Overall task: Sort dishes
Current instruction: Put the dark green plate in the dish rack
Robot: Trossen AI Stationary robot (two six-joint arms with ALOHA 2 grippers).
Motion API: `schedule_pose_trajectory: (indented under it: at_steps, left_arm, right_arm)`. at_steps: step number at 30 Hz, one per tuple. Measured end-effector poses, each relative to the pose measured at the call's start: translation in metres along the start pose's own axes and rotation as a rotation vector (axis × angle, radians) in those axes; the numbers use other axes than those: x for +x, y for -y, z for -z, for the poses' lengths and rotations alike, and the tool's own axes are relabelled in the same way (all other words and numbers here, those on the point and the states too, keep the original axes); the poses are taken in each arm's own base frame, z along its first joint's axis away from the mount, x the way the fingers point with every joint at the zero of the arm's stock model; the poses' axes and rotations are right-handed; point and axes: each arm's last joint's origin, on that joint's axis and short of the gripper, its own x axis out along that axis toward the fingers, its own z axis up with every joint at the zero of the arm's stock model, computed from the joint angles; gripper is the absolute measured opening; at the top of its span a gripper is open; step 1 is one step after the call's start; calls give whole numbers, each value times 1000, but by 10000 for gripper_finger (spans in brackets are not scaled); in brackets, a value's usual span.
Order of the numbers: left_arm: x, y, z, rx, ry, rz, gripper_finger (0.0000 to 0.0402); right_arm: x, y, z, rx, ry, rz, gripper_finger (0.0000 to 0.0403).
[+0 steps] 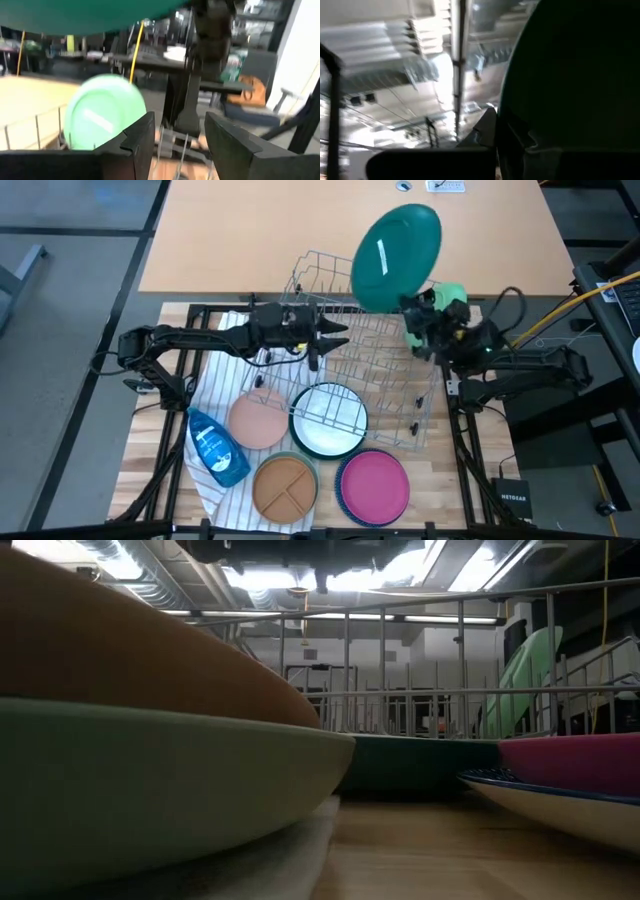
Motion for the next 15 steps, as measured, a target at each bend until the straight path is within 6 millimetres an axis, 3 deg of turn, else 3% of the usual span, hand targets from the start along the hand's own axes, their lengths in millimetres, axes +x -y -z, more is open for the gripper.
schedule_pose_trajectory:
  at_steps: [9,15]
  left_arm:
    - [-1,1,19,17,-189,-11,157]
    - [-4,-1,28,7,-285,-23,157]
  right_arm:
    - [-2,18,18,-3,-214,139,8]
    - [-14,22,14,-6,-302,293,9]
